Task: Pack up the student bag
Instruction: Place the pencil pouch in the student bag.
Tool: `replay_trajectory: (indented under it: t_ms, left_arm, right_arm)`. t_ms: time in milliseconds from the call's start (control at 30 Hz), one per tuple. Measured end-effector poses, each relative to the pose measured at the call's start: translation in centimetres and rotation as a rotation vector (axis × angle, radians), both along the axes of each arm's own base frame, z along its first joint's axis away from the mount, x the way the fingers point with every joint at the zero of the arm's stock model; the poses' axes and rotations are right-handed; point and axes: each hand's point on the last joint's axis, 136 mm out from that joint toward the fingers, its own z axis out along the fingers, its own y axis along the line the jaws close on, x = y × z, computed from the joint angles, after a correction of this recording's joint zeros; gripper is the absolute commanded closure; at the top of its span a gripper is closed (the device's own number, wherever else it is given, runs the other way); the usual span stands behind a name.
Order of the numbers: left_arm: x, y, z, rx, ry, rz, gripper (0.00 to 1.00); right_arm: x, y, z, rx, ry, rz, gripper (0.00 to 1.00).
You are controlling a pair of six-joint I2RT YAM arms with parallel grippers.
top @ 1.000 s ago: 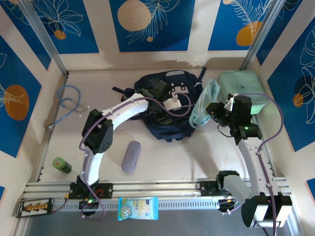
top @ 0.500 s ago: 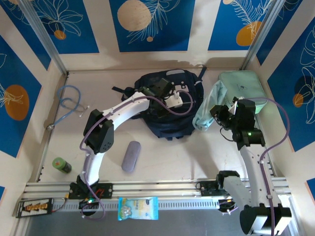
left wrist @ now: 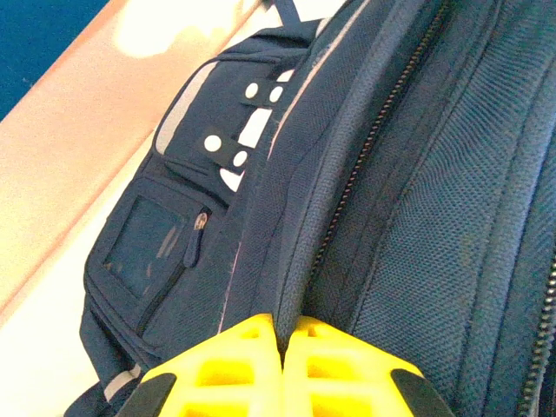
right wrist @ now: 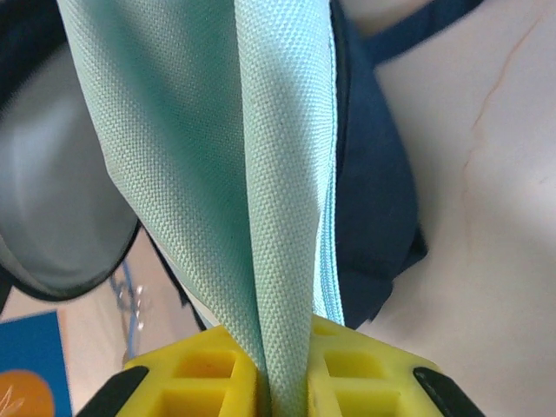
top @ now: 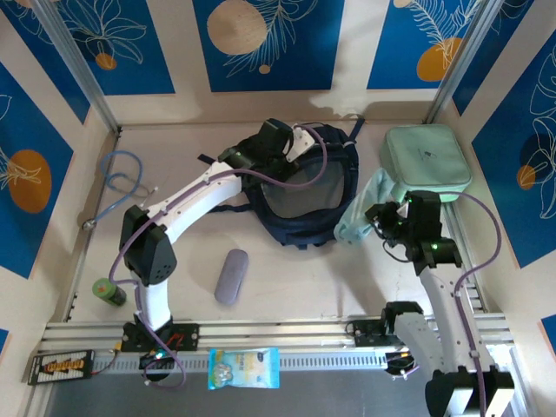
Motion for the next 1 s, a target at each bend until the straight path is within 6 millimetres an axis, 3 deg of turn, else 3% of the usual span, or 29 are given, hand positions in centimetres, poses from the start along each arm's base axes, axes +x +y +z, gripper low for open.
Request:
replay_trajectory:
  t_ms: [233, 400, 500, 700, 867, 1000]
  left_arm:
    - [0.2, -0.9, 1.4, -0.076, 0.020, 0.034, 1.00]
    - [-0.4, -1.3, 1.9, -0.104, 0.057, 0.023, 1.00]
    - [-0.8, -1.5, 2.6, -0.118, 0.068, 0.007, 1.00]
    - [-1.6, -2.4, 3.0, -0.165, 0.108, -0.034, 1.00]
    - [-1.9, -3.0, 3.3, -0.205, 0.128, -0.046, 1.00]
    - [-1.9, -3.1, 3.7, -0.216, 0.126, -0.047, 1.00]
  right_arm:
    - [1.4, 6.9, -2.3, 0.121, 0.122, 0.158, 0.83]
    - [4.6, 10.7, -1.0, 0.210, 0.129, 0.154, 0.82]
    - [7.1, 10.9, -0.9, 0.238, 0.121, 0.069, 0.81]
    - [11.3, 10.0, -3.2, 0.208, 0.118, -0.094, 0.79]
    - [15.0, 11.6, -4.4, 0.194, 0.081, -0.104, 0.79]
    - [16.4, 12.9, -6.0, 0.176, 0.060, -0.121, 0.79]
